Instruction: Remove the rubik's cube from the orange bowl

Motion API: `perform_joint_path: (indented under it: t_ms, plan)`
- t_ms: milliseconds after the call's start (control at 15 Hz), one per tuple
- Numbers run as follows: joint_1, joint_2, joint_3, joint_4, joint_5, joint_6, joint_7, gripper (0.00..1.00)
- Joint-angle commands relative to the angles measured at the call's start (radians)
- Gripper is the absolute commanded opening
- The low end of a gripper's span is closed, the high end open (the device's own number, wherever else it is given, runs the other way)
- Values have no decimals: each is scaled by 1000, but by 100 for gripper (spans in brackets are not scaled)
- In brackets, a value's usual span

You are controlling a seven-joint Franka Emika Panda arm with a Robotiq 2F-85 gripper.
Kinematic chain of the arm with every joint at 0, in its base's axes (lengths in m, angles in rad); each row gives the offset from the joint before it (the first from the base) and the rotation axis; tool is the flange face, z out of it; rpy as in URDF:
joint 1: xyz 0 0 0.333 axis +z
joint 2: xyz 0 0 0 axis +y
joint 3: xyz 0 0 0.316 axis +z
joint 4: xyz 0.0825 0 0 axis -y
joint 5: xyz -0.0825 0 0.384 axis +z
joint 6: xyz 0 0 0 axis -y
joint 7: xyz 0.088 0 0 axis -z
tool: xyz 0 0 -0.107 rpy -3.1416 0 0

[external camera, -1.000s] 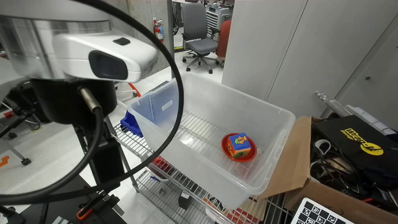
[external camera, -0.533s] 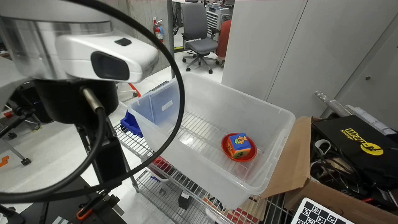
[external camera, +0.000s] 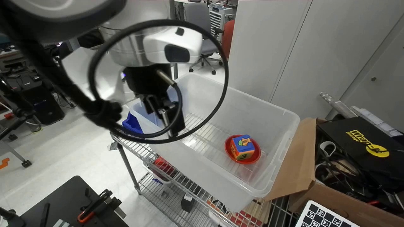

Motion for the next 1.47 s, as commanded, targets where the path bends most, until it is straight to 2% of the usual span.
perform_joint_path:
  t_ms: [0, 333, 733, 800, 1067, 1400]
  plan:
    - [3, 232, -14, 180, 29, 112, 25, 100]
    - [4, 504, -38, 387, 40, 196, 79, 100]
    - [3, 823, -66, 746, 74, 196, 159, 100]
    - [-17, 874, -48, 803, 115, 213, 128, 100]
    - [-40, 1050, -55, 1021, 165, 136, 180, 100]
    - [-33, 1252, -119, 1271, 128, 41, 304, 100]
